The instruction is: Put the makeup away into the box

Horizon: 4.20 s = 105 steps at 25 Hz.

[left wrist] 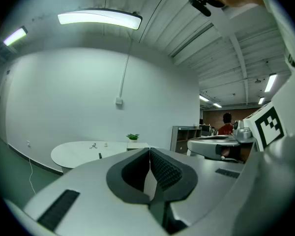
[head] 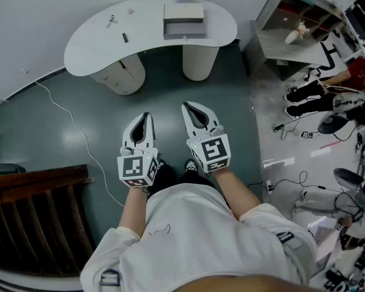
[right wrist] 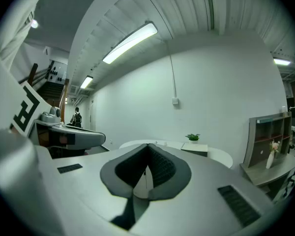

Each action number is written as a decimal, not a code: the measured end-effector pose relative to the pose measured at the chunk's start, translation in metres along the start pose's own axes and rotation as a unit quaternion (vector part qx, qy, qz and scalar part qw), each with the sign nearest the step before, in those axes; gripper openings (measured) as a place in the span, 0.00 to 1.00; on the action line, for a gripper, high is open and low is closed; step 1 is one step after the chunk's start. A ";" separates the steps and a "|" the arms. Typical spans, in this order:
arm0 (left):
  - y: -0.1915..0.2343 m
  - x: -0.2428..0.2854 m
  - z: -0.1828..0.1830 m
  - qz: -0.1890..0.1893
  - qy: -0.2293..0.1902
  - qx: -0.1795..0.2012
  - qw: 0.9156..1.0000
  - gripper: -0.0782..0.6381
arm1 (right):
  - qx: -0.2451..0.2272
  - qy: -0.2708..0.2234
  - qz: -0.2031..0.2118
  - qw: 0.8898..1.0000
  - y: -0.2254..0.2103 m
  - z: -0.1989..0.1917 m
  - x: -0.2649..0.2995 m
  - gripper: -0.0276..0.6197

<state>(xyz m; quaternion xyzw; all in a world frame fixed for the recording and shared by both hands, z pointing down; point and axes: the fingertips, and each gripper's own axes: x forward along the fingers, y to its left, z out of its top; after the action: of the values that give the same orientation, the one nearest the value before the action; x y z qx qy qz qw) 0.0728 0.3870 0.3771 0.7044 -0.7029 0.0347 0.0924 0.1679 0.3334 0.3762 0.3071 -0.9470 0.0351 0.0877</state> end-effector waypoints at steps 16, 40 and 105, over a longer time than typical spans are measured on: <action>0.125 -0.032 -0.022 -0.034 0.009 -0.013 0.999 0.14 | -0.018 0.025 -0.008 0.999 0.096 -0.006 0.095 0.06; 0.240 0.107 0.022 -0.004 0.007 -0.008 1.000 0.14 | -0.049 0.012 0.053 0.997 0.056 0.048 0.284 0.13; 0.510 0.391 -0.142 0.000 0.292 -0.103 0.951 0.14 | 0.042 0.409 0.027 0.911 -0.036 -0.199 0.714 0.31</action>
<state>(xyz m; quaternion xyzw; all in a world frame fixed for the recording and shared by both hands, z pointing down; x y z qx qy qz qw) -0.4199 0.0301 0.6283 0.6498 -0.6451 0.1665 0.3658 -0.3505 -0.0819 0.7060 0.2432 -0.8339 0.2001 0.4532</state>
